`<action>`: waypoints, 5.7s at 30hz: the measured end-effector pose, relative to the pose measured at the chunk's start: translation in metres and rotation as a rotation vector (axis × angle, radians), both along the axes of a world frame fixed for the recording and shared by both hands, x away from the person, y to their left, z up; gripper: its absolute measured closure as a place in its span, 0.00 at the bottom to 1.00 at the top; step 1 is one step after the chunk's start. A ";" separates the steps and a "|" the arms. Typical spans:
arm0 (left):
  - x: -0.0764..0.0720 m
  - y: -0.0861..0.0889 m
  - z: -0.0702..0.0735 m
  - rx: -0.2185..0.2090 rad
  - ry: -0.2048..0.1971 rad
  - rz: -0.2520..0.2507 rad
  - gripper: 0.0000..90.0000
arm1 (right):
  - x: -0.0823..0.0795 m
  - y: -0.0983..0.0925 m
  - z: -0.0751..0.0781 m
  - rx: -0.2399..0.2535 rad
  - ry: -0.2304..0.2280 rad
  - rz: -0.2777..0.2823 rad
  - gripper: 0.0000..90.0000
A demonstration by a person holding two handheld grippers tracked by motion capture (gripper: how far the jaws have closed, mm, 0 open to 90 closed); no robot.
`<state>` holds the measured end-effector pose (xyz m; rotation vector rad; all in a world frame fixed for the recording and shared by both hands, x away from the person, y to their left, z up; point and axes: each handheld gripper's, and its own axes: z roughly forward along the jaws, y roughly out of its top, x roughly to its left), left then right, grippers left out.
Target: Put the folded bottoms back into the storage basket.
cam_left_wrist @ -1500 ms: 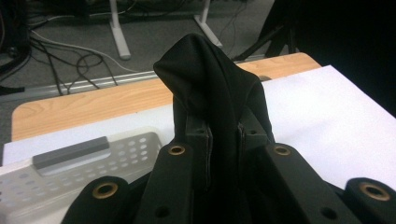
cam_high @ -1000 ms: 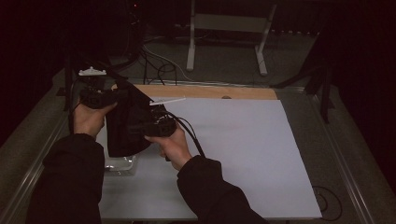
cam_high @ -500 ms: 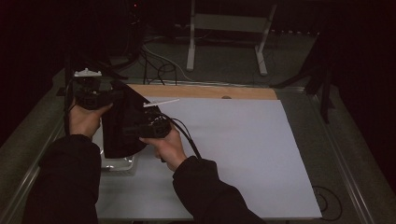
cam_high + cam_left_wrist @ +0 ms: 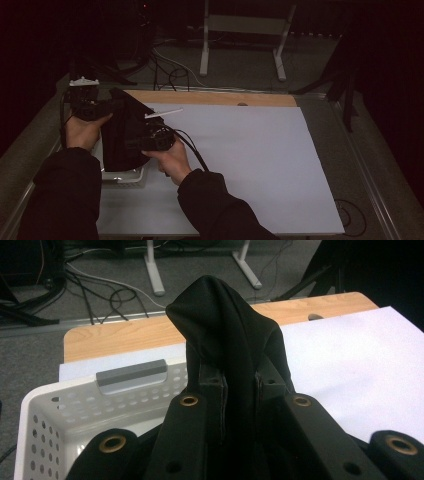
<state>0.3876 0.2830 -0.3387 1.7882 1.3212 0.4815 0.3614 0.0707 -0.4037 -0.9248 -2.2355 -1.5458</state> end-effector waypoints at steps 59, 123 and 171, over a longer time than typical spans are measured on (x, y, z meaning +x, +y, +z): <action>0.001 0.034 -0.029 0.085 0.060 0.141 0.89 | 0.001 0.012 -0.040 -0.061 0.056 -0.069 0.89; 0.010 0.009 -0.047 0.085 0.082 0.132 0.04 | -0.005 0.012 -0.045 -0.158 -0.043 -0.154 0.16; -0.094 -0.069 -0.074 0.044 -0.107 -0.074 0.00 | -0.031 -0.157 -0.026 -0.215 -0.201 -0.270 0.16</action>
